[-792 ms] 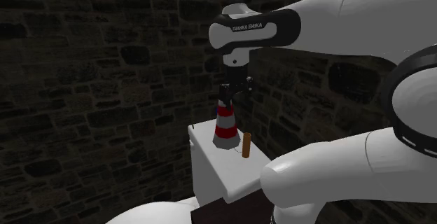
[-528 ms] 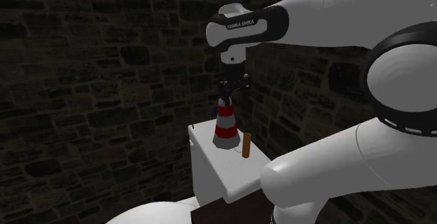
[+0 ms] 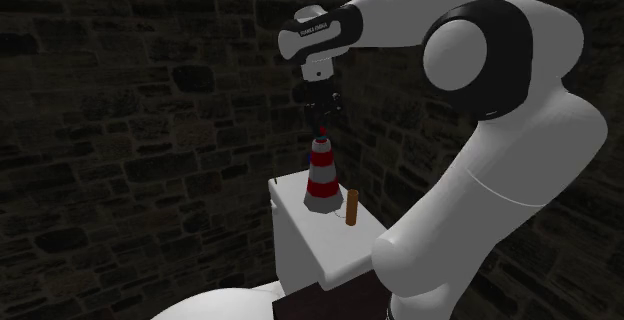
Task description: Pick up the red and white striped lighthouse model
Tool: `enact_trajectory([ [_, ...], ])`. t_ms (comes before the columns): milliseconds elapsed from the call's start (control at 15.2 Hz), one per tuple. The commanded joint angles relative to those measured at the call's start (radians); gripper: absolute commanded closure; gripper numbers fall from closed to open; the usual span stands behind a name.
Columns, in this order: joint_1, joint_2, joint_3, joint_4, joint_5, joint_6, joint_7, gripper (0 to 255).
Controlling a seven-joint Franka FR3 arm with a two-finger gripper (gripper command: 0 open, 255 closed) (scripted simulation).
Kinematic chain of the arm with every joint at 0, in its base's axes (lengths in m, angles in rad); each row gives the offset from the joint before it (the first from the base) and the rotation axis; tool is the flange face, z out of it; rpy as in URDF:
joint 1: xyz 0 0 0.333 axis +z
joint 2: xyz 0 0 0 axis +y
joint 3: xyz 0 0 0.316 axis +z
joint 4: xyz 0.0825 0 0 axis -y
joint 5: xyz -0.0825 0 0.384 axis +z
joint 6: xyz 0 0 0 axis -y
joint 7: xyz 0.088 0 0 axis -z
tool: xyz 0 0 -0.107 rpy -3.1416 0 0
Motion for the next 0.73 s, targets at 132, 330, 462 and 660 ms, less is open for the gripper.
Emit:
enact_trajectory([
  [132, 0.005, 0.159, 0.003, 0.164, -0.032, -0.025, -0.066, 0],
  [330, 0.005, 0.159, 0.002, 0.123, -0.032, 0.015, -0.060, 0],
  [462, 0.005, 0.159, 0.002, 0.097, -0.033, 0.041, -0.057, 0],
  [660, 0.005, 0.161, 0.001, 0.064, -0.034, 0.075, -0.052, 0],
])
